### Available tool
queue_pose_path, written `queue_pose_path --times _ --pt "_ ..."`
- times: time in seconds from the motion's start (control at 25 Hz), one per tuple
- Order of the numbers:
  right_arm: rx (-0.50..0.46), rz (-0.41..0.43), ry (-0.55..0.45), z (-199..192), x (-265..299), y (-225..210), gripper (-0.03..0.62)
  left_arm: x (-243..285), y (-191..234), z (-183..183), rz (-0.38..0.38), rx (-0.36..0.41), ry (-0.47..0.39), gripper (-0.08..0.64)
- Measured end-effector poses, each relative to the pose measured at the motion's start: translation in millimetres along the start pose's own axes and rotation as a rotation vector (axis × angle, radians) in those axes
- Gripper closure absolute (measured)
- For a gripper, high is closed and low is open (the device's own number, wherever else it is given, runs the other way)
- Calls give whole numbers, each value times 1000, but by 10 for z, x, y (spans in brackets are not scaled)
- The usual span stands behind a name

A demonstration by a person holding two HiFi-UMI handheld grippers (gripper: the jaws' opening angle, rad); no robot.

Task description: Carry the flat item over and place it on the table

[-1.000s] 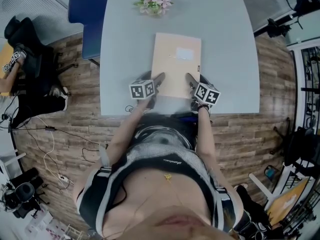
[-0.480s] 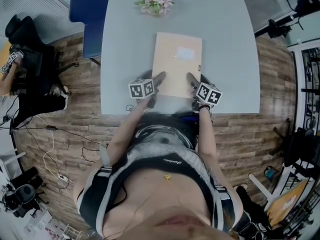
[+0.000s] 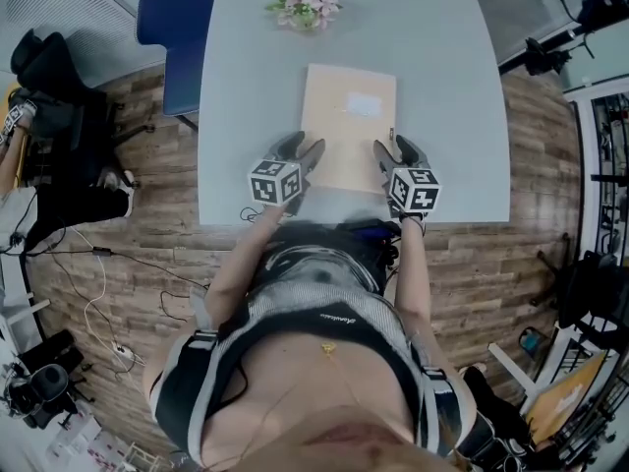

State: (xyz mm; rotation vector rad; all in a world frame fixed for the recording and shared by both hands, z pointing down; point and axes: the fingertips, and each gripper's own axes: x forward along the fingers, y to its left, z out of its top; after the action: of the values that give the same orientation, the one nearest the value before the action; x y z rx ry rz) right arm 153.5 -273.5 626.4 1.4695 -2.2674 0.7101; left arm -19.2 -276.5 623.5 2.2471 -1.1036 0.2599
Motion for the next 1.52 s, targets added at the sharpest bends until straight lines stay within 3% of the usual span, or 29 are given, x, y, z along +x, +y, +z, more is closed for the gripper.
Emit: queue_pose_path --times 0.24,0.44,0.64,0.96,1.52 --pt "-102 21 -56 274 -181 239 446 -72 -265 129 -66 85 -9 444" --pt "-70 52 -144 531 -347 410 520 -119 -512 214 -127 159 -21 503" --pt "-107 53 -184 642 -471 569 572 -213 -766 356 -188 198 -56 525" --pt "-178 89 -260 895 -690 911 579 -427 -1144 730 -252 261 -138 540" --pt "-237 189 -486 1818 -1285 1498 588 -1008 -1766 1628 -345 409 -346 546"
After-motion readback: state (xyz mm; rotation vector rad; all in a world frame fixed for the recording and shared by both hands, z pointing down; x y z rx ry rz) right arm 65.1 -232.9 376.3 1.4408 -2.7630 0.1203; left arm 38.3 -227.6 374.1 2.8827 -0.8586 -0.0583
